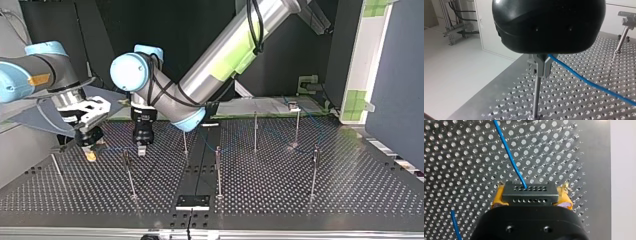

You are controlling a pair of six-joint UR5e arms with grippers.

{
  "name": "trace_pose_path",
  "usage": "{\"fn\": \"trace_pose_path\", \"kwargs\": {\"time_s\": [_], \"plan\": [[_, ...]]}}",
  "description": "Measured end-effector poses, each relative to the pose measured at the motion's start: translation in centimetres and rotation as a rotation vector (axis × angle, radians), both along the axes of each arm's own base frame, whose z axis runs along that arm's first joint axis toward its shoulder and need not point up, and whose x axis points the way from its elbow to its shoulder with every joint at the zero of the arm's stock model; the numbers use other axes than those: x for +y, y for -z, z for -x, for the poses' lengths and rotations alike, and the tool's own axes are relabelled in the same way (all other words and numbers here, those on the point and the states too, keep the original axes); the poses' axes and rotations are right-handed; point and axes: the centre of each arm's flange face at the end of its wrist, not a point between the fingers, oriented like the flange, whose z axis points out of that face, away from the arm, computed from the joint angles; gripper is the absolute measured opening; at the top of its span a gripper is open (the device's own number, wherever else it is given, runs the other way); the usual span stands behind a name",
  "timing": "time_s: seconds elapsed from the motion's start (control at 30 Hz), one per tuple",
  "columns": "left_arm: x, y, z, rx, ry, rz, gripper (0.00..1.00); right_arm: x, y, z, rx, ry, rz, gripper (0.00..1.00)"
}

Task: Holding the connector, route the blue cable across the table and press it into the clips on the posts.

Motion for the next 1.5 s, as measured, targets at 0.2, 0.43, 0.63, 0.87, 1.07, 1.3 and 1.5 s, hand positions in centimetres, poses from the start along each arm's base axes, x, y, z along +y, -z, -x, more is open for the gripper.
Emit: {"fn": "trace_pose_path", "kwargs": {"time_s": [0.2, 0.43, 0.63, 0.87, 1.07, 1.3, 1.5], "plan": [[1.1, -0.1, -2.0, -0.018, 0.006, 0.007, 0.0, -0.9, -1.0, 0.0, -0.009, -0.008, 0.018, 0.0], [1.8, 0.0, -3.5, -0.035, 0.018, 0.013, 0.0, -2.3, -2.0, 0.1, -0.025, -0.013, 0.034, 0.0], [1.3, 1.3, -4.9, -0.029, 0.04, 0.002, 0.0, -3.5, -1.1, 0.3, -0.024, -0.012, 0.024, 0.0], [1.1, 2.6, -6.4, -0.026, 0.035, -0.001, 0.0, -4.8, -1.4, 0.6, -0.028, -0.017, 0.037, 0.0], [1.6, 2.7, -6.9, -0.024, 0.025, -0.003, 0.0, -5.7, -1.9, 0.7, -0.03, -0.017, 0.05, 0.0], [1.7, 2.8, -6.9, -0.017, 0.023, -0.008, 0.0, -5.9, -2.0, 0.7, -0.031, -0.017, 0.054, 0.0], [1.4, 3.0, -6.6, -0.007, 0.049, -0.015, 0.47, -5.9, -2.0, 0.7, -0.031, -0.017, 0.053, 0.0]]}}
